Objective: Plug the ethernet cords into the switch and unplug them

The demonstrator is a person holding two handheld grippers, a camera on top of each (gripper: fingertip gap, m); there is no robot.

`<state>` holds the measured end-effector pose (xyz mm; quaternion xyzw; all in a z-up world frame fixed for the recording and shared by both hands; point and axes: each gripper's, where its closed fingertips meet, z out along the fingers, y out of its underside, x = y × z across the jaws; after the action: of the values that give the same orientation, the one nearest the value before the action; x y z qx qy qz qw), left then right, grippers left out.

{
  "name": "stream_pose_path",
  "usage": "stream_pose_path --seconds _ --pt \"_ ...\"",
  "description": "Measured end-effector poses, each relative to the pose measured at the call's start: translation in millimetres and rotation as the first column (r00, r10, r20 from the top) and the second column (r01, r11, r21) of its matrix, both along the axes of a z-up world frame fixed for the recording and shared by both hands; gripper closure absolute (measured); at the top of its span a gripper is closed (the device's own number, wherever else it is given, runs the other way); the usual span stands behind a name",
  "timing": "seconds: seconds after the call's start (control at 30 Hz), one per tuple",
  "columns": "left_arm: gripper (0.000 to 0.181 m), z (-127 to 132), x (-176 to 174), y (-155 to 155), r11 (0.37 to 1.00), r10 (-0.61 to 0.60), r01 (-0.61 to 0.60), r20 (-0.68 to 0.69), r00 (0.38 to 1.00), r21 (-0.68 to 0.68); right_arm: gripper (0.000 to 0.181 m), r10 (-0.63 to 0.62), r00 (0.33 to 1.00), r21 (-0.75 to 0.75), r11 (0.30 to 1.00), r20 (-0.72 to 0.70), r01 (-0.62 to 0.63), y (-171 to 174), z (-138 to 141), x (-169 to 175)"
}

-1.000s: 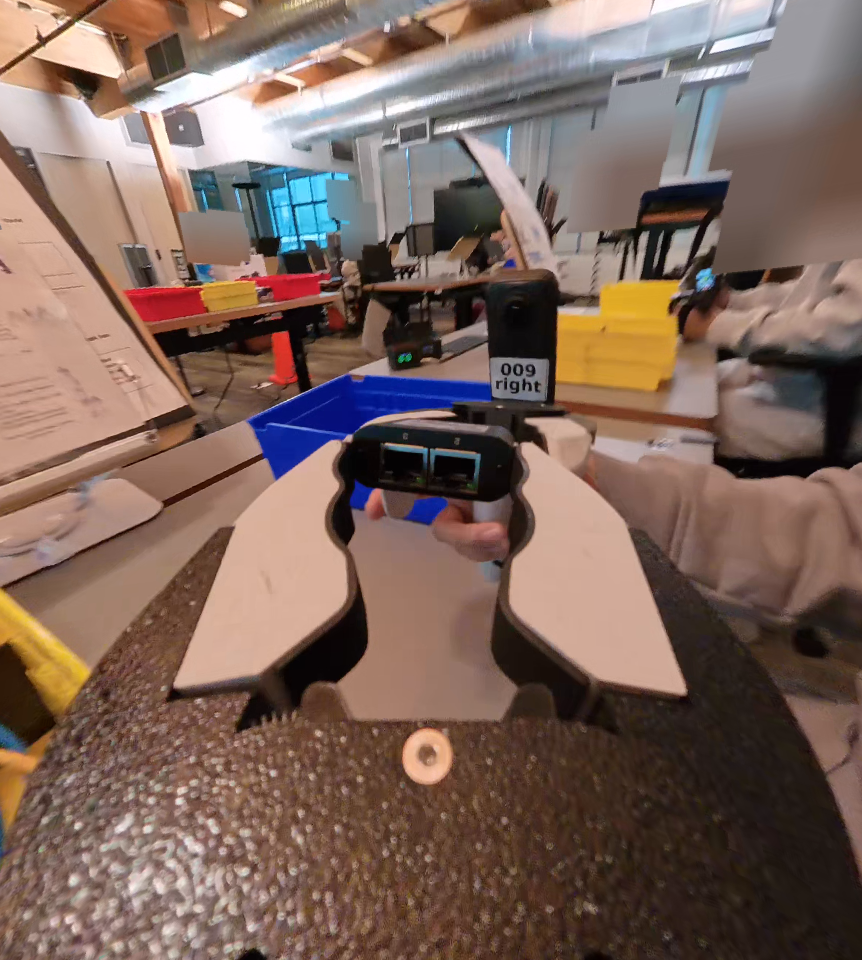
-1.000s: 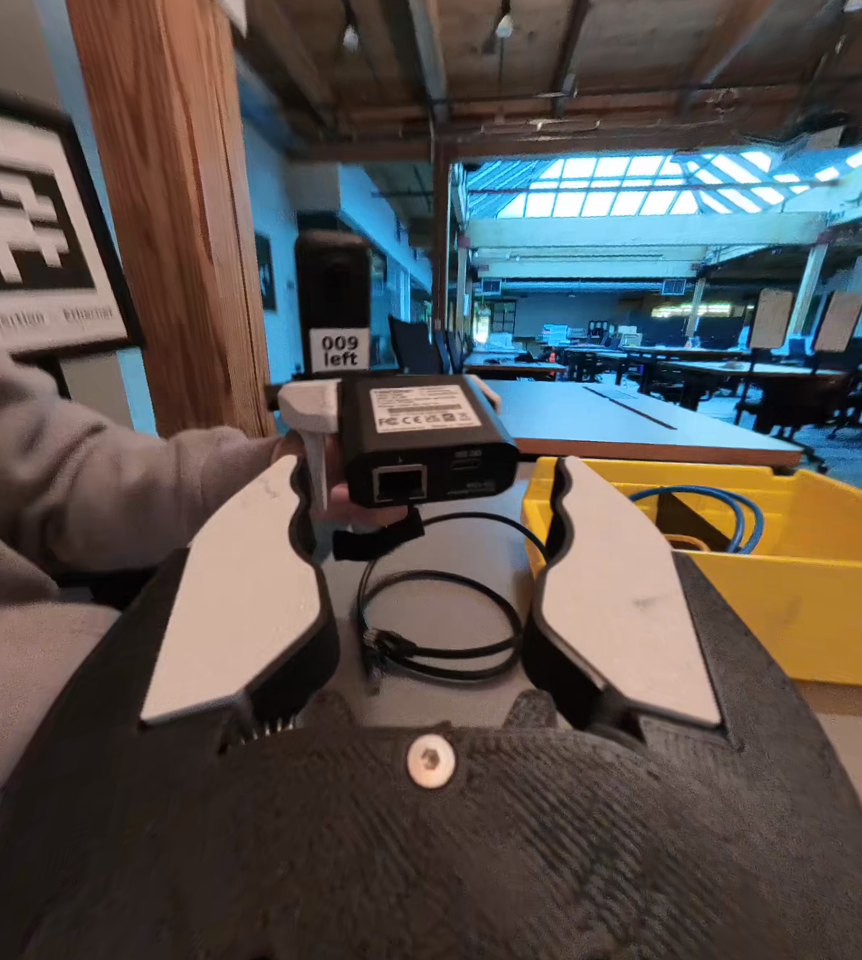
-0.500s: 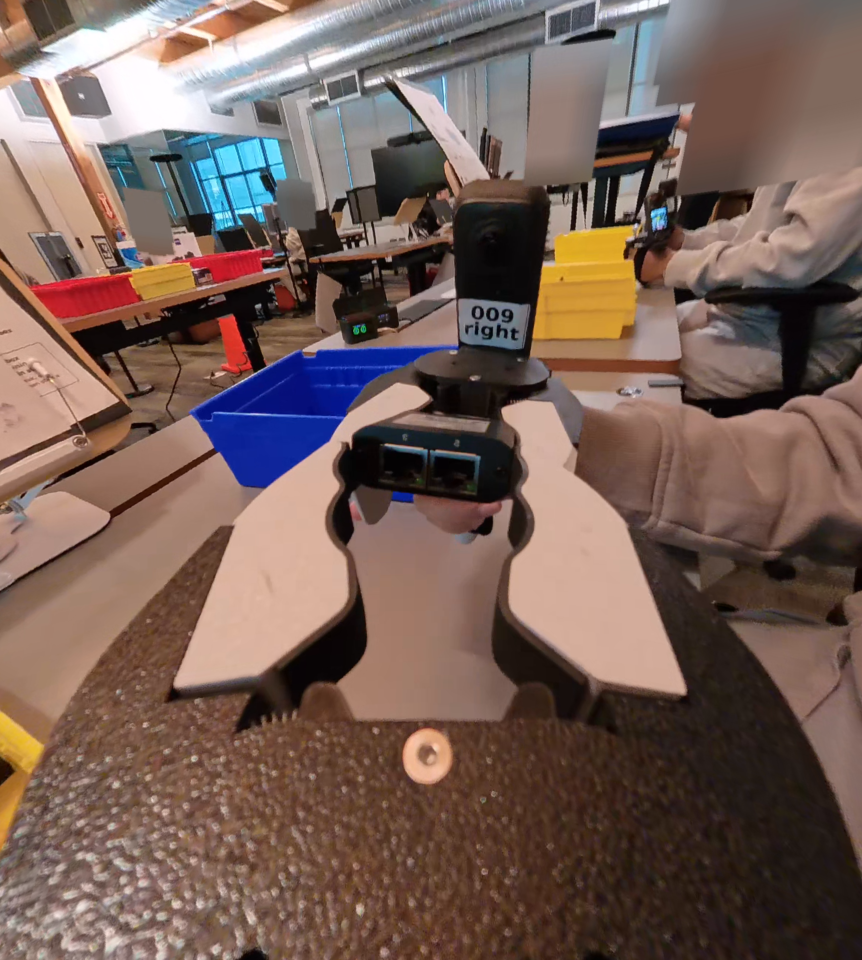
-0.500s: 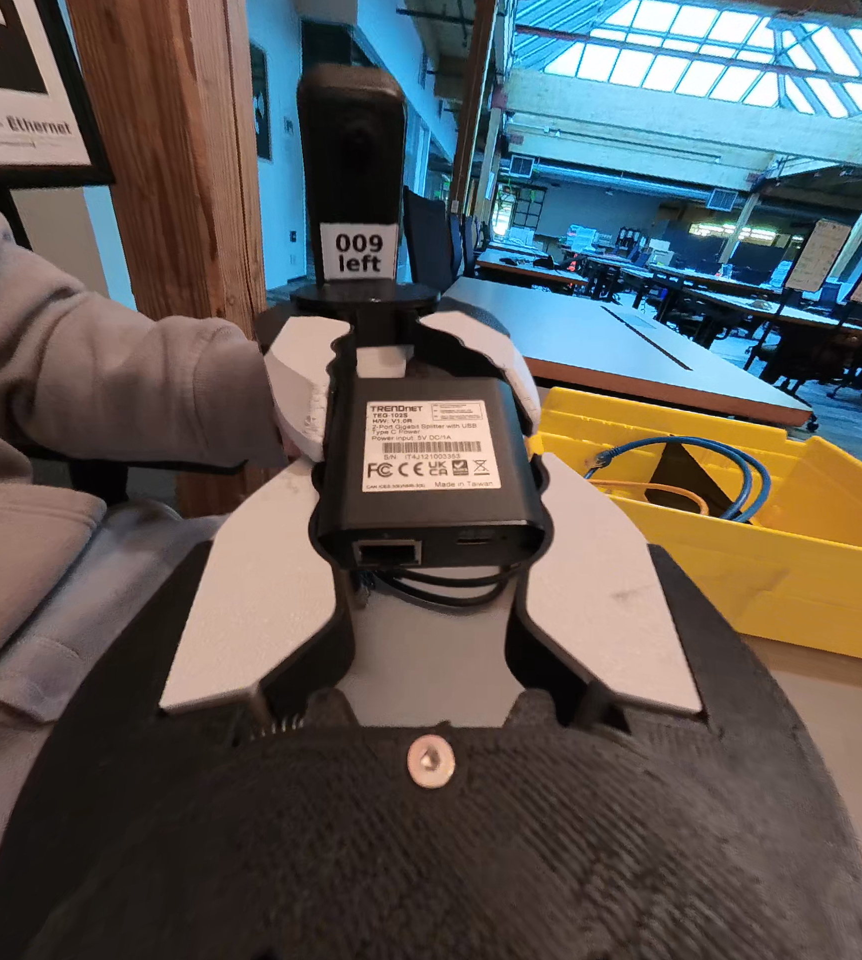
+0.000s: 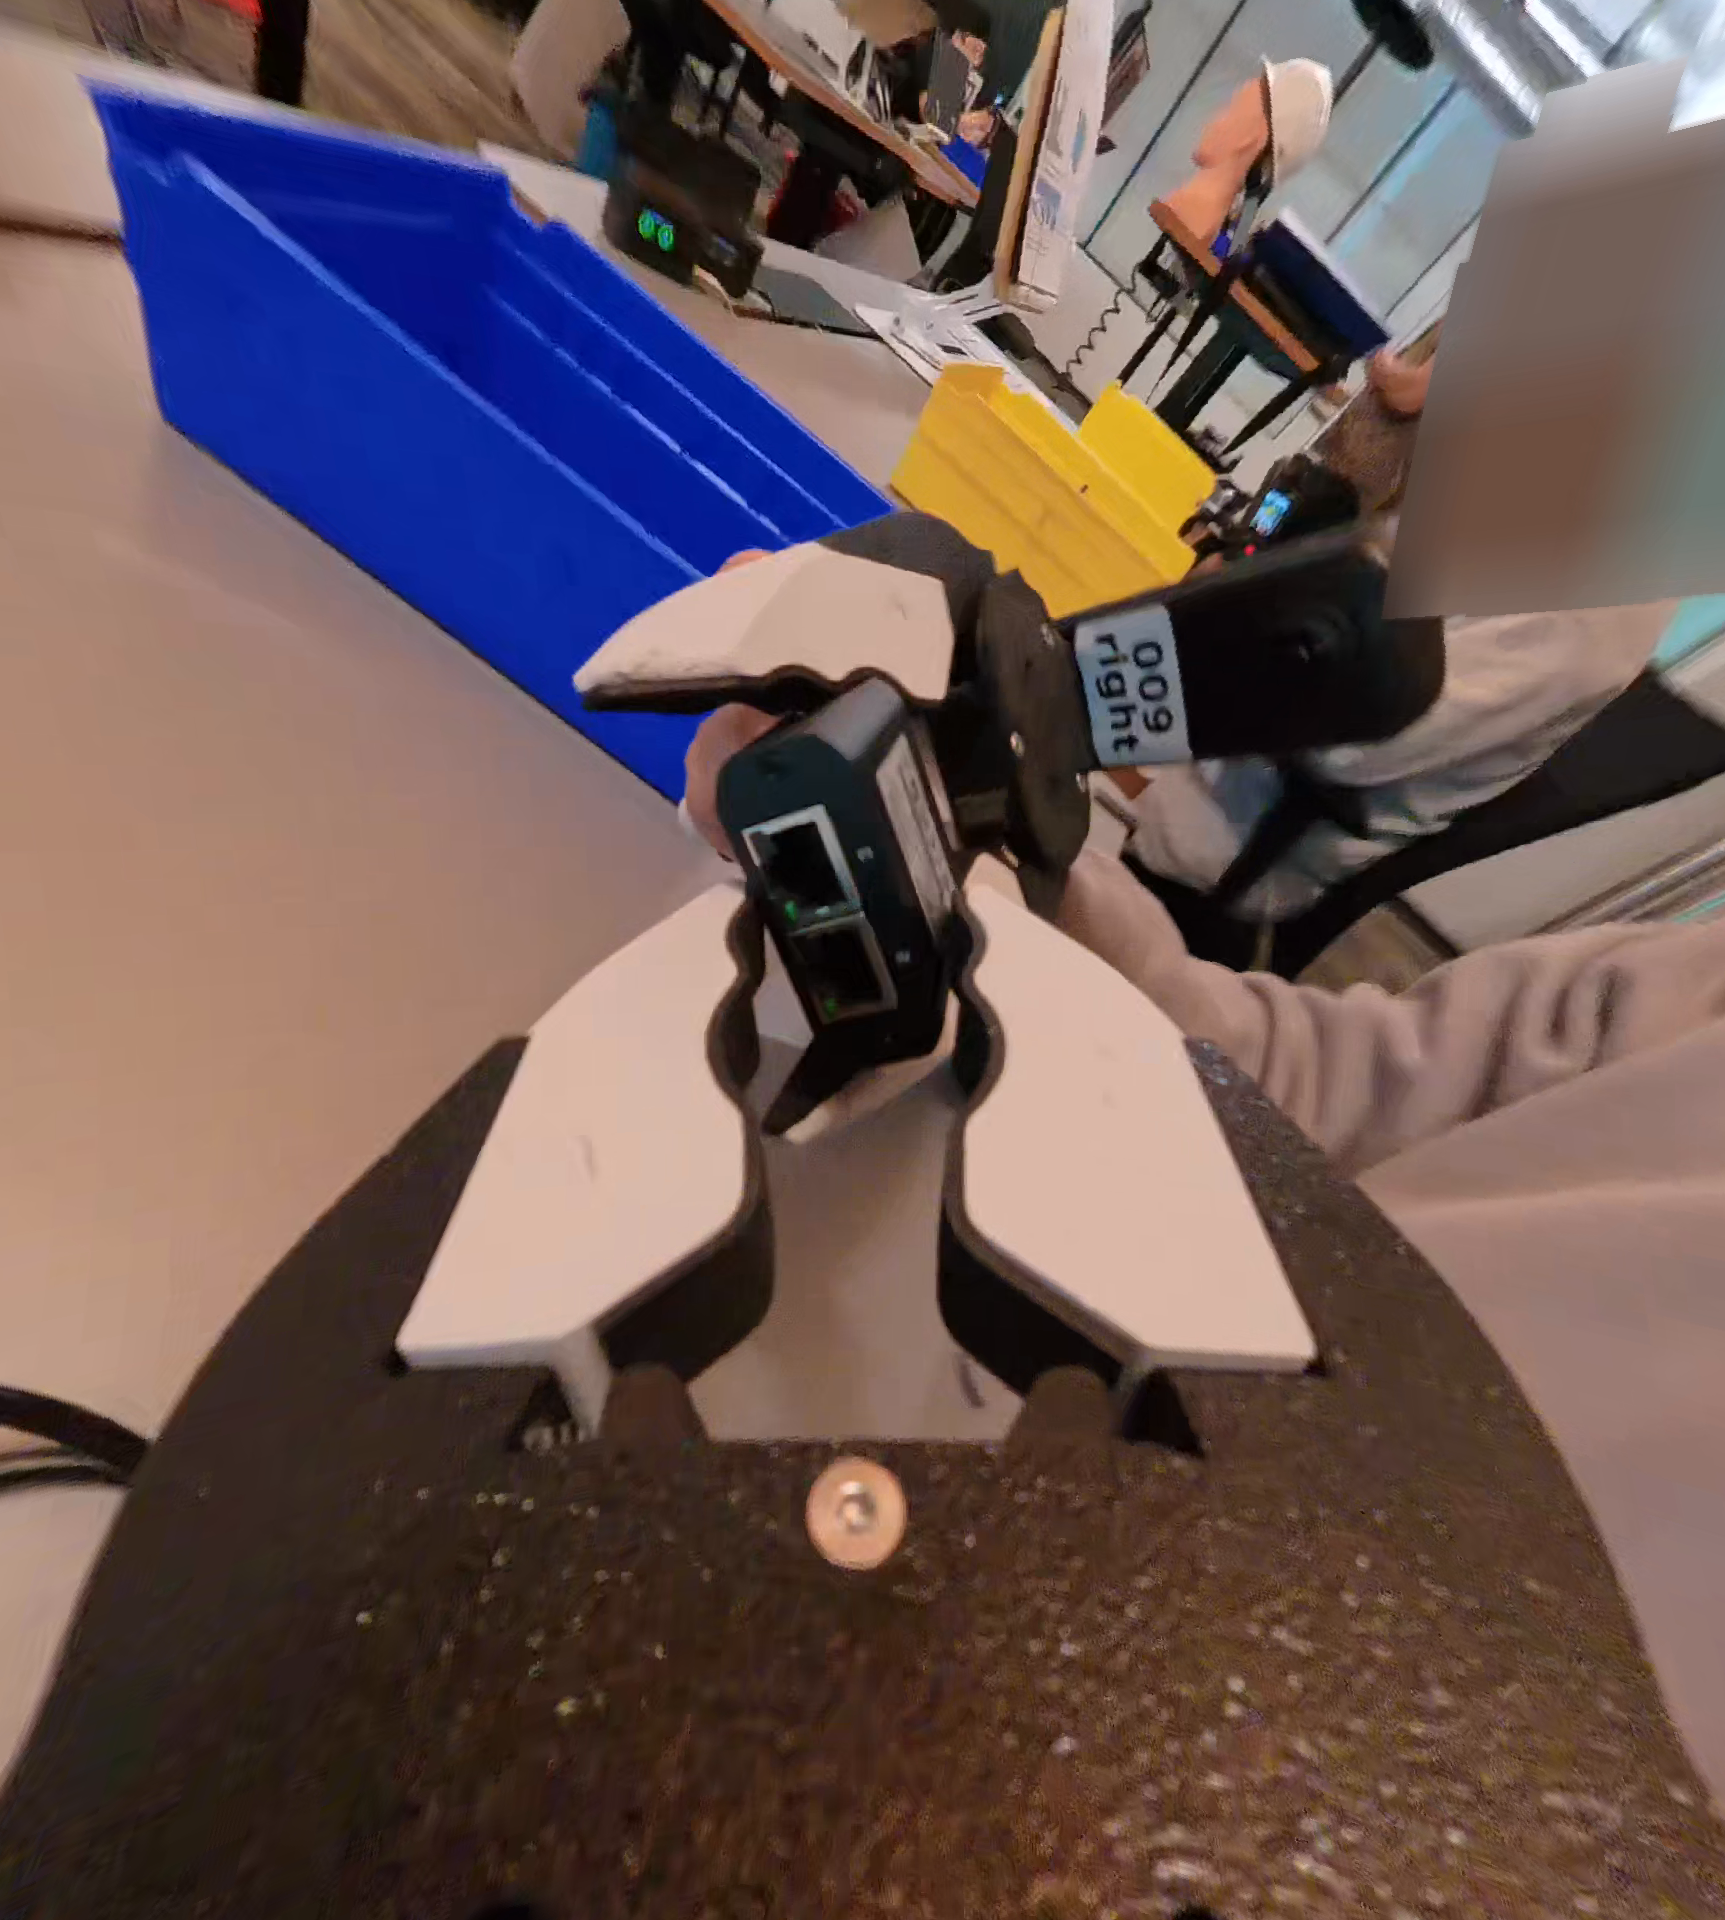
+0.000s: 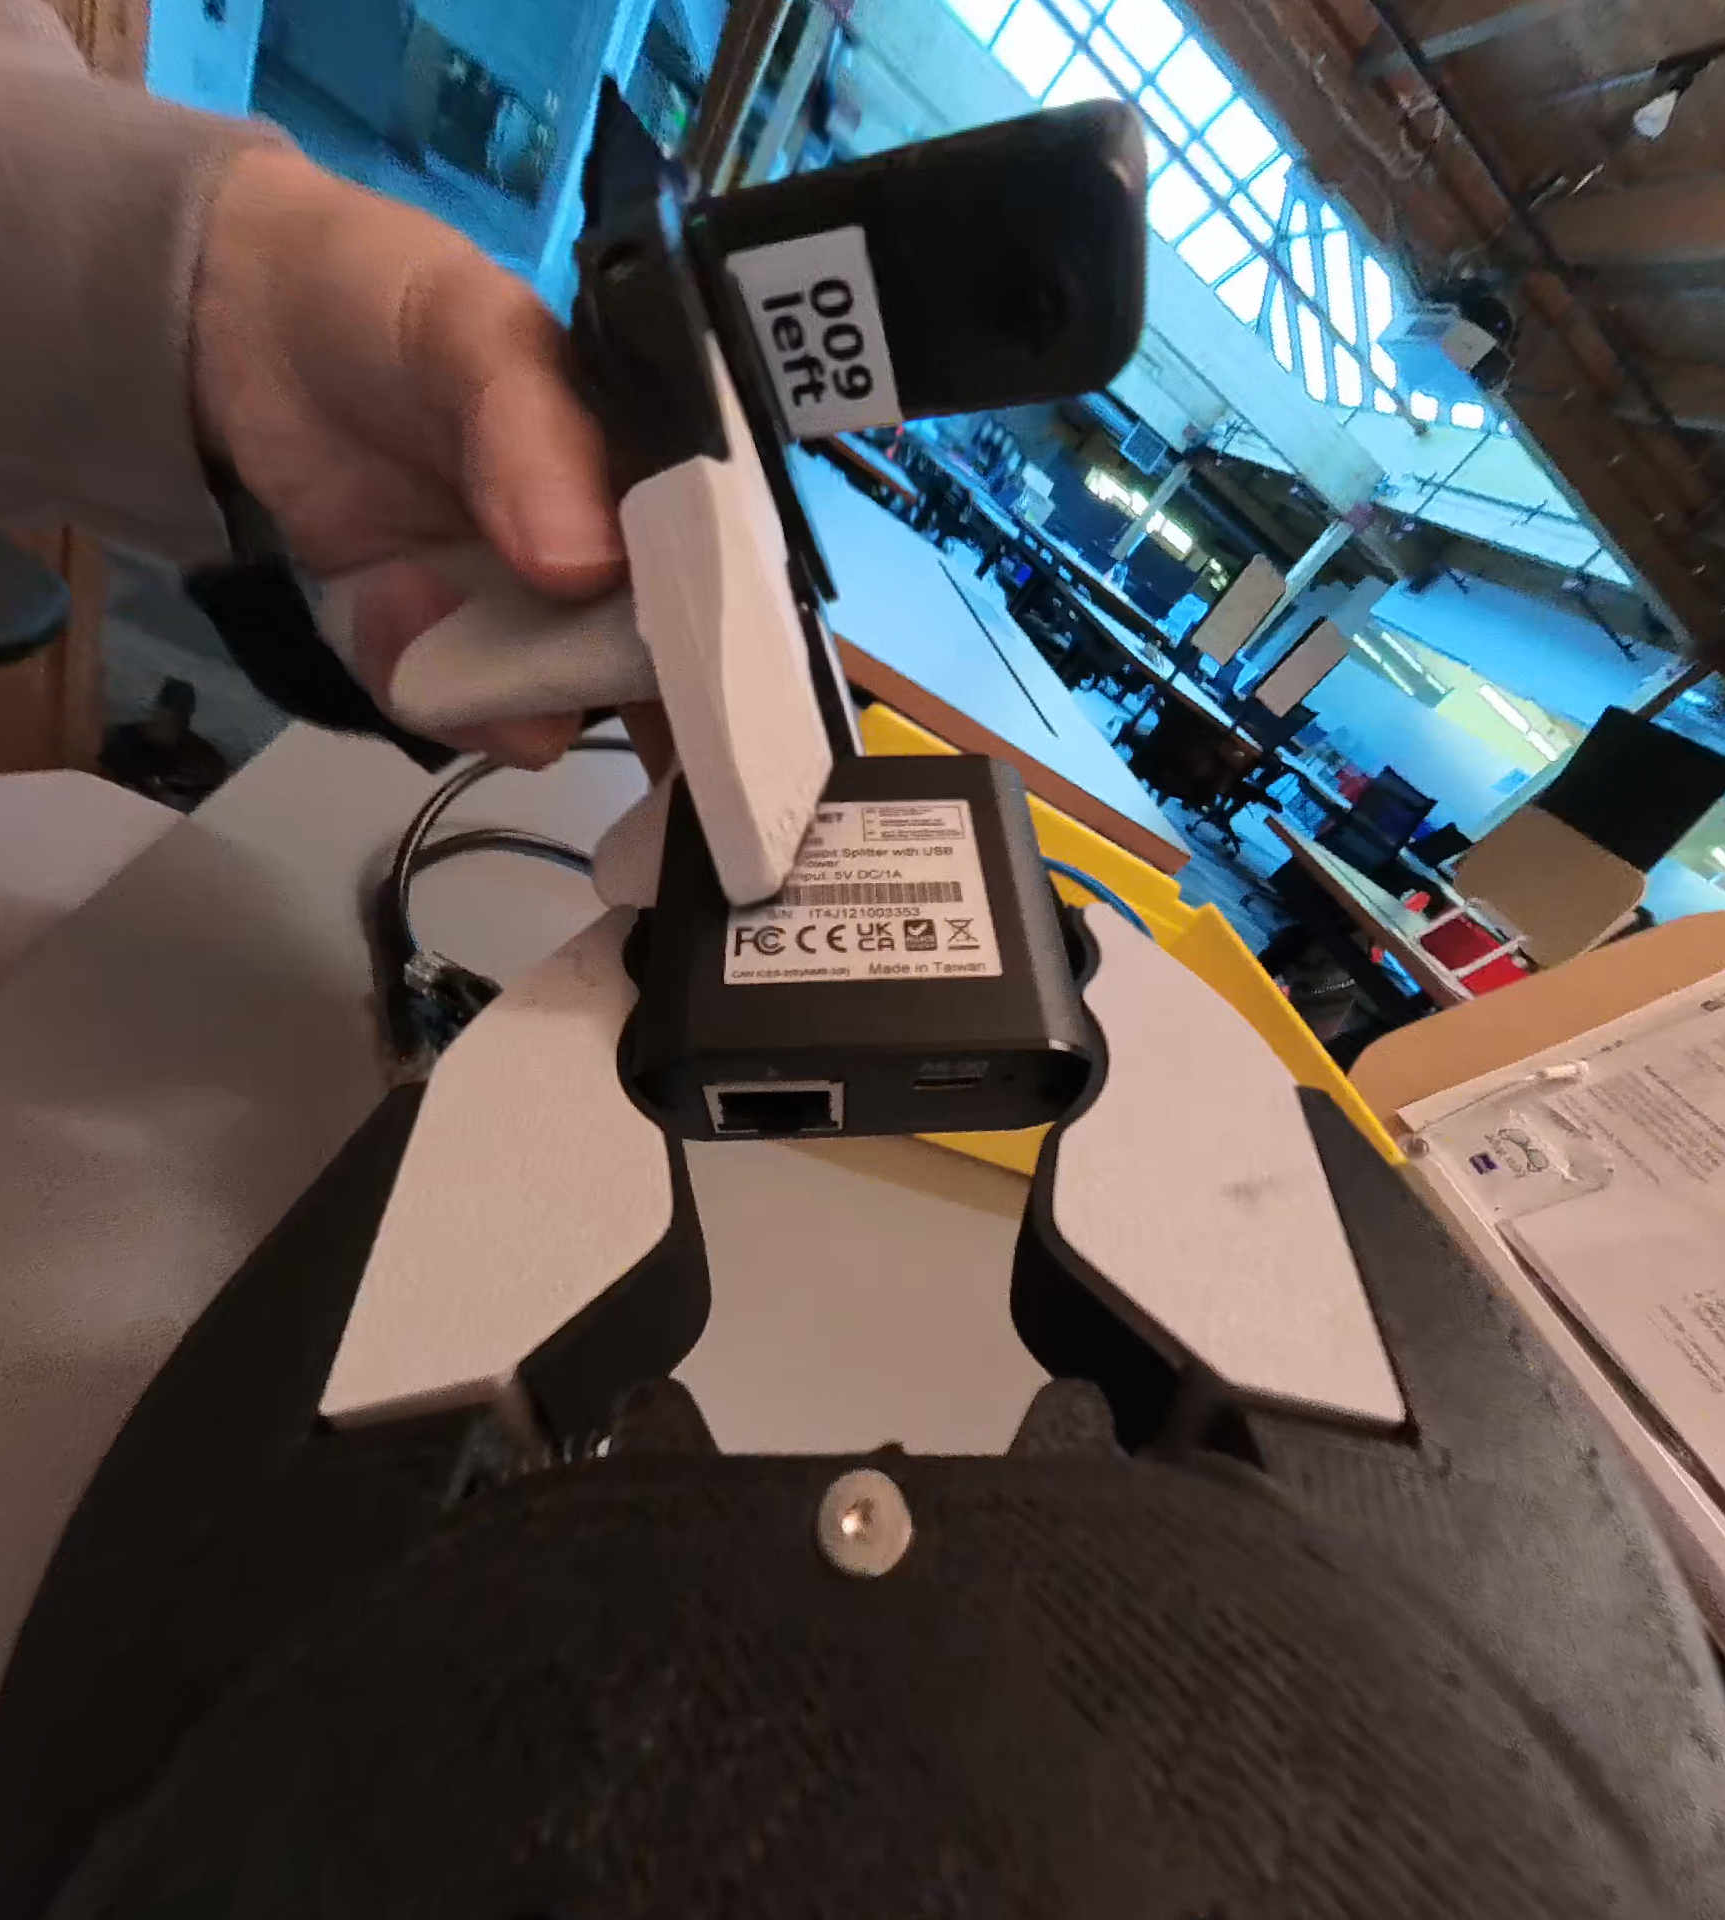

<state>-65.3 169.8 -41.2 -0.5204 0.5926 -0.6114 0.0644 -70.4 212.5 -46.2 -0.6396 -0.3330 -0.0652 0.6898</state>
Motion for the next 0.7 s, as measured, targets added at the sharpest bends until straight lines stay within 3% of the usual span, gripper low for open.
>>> stream_pose_path --seconds 0.13,0.27,0.4,0.53,0.6,0.7 --pt "0.157 -7.9 -1.1 -4.6 0.984 -0.049 0.023 -0.142 0.989 -0.177 0.105 0.003 0.999 -0.029 1.0 0.034 -0.002 -2.0 -10.3 0.9" --pt "0.158 -10.8 0.8 -6.7 0.959 -0.07 0.015 -0.182 0.981 -0.283 0.103 0.042 0.998 -0.03 0.999 -0.051 -0.044 -3.0 -9.6 -2.8" --pt "0.158 -12.2 -1.5 -7.6 0.962 -0.108 0.05 -0.203 0.973 -0.269 0.098 0.043 0.998 -0.018 0.999 -0.046 -0.044 -2.3 -10.2 -7.3" --pt "0.157 -13.1 -0.9 -6.6 0.964 -0.121 0.065 -0.205 0.971 -0.258 0.101 -0.019 0.995 -0.1 0.995 -0.097 0.01 -1.3 -16.9 -3.3" --pt "0.153 -7.5 0.6 -1.6 0.981 -0.105 0.08 -0.138 0.985 -0.177 0.102 -0.069 0.982 -0.104 0.993 -0.175 0.051 -5.3 -14.9 1.2" --pt "0.144 12.3 -3.3 33.5 1.0 -0.011 0.011 0.018 1.0 0.023 0.102 -0.158 0.927 -0.079 0.987 -0.341 0.139 -23.3 -11.1 21.8"
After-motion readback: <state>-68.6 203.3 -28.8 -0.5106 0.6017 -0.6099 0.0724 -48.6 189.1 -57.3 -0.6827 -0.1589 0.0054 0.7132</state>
